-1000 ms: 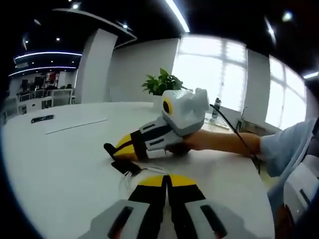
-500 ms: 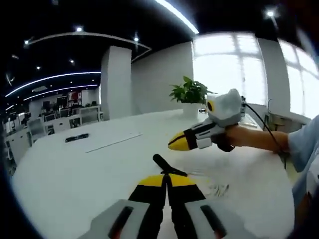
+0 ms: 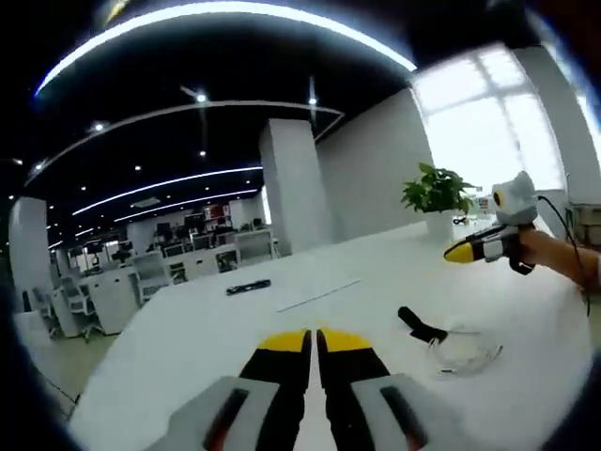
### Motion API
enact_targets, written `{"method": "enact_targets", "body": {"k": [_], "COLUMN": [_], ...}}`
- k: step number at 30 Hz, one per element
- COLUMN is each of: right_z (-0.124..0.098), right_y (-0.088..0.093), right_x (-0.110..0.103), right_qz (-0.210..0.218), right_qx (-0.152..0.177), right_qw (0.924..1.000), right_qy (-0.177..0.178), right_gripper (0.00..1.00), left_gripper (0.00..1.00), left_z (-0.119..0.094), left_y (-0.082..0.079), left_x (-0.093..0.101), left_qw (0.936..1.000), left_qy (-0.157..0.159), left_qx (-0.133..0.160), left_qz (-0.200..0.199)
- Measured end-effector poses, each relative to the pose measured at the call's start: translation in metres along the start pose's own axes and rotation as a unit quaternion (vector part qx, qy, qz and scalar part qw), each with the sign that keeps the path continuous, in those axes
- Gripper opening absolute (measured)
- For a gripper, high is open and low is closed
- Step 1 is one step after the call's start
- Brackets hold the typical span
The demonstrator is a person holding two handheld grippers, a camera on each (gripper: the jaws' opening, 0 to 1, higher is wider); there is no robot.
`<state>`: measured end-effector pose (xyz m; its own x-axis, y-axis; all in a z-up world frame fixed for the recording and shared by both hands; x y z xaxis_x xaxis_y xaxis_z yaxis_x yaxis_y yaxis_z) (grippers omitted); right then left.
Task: Peel open the Velcro strap on the desktop, arrange the wired earphones neatly onto it, and close the Velcro strap to secure them.
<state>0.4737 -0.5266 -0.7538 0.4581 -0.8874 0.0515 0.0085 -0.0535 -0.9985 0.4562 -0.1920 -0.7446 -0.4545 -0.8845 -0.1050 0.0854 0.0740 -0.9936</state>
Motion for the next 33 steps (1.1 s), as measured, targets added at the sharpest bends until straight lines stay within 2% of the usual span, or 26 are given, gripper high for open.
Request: {"method": "enact_targets", "body": {"k": [3, 6, 8, 10, 17, 21, 26, 33], "right_z": [-0.006, -0.011, -0.016, -0.019, -0.038, -0.045, -0.042, -0.037], "right_y": [-0.005, -0.010, -0.013, -0.013, -0.006, -0.003, 0.005, 0.010], "right_x": [0.005, 0.011, 0.018, 0.022, 0.046, 0.053, 0.055, 0.048], "right_qz": [0.009, 0.007, 0.011, 0.017, 0.037, 0.046, 0.047, 0.045], "right_qx": [0.012, 0.024, 0.039, 0.044, 0.067, 0.072, 0.064, 0.060], "right_qw": [0.9998, 0.9994, 0.9984, 0.9978, 0.9909, 0.9882, 0.9879, 0.9898], "right_qy": [0.010, 0.023, 0.039, 0.047, 0.110, 0.127, 0.133, 0.121], "right_gripper": [0.14, 0.14, 0.15, 0.17, 0.19, 0.22, 0.29, 0.36], "left_gripper": [0.07, 0.08, 0.09, 0.09, 0.15, 0.18, 0.25, 0.40], "left_z": [-0.005, -0.009, -0.013, -0.016, -0.018, -0.019, -0.017, -0.008], "left_y": [-0.010, -0.019, -0.021, -0.018, -0.005, -0.004, 0.003, 0.006], "left_x": [-0.021, -0.034, -0.041, -0.042, -0.043, -0.041, -0.032, -0.028], "left_qw": [0.9990, 0.9972, 0.9950, 0.9941, 0.9930, 0.9929, 0.9938, 0.9960], "left_qy": [-0.032, -0.056, -0.076, -0.083, -0.090, -0.094, -0.087, -0.079], "left_qx": [0.027, 0.048, 0.064, 0.070, 0.074, 0.070, 0.064, 0.042], "left_qz": [-0.015, -0.016, -0.008, -0.007, -0.019, -0.023, -0.024, -0.006]}}
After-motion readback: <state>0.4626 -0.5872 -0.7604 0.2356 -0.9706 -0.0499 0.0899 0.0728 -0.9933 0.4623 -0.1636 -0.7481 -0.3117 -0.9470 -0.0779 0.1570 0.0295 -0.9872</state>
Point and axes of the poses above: the point that each gripper's makers call its tool centre point, and the gripper's own axes: z roughly forward along the fingers, x roughly to its right, y roughly out of its underside, the point moved 5 cm from there along -z, roughly backward along the fingers, and after that the axes turned 9 degrees about x, right-handed, at the moved point
